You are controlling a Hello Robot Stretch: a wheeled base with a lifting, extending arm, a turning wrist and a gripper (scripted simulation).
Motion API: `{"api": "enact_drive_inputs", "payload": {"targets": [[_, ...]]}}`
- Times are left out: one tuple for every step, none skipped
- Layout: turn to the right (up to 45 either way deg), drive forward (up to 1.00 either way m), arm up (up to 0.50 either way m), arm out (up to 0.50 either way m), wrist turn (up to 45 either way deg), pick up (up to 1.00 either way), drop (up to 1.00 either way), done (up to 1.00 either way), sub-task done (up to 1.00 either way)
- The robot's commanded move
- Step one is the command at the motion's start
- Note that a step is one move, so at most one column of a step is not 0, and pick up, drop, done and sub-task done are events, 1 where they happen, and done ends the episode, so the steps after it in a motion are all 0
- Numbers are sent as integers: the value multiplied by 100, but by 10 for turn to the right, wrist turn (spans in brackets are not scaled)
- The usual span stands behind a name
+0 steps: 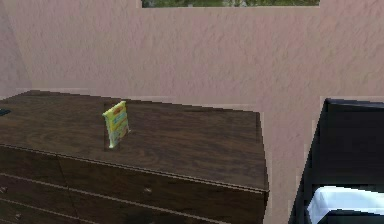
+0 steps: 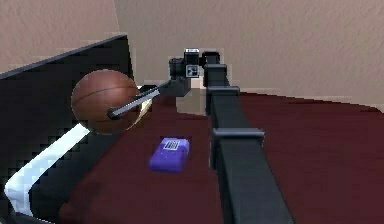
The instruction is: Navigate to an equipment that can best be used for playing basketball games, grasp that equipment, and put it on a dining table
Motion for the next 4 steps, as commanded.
{"api": "enact_drive_inputs", "payload": {"targets": [[0, 0, 0, 0, -450, 0, 0, 0, 0], [0, 0, 0, 0, -150, 0, 0, 0, 0], [0, 0, 0, -38, 0, 0, 0, 0, 0], [-450, 0, 0, 0, 0, 0, 0, 0, 0]]}}
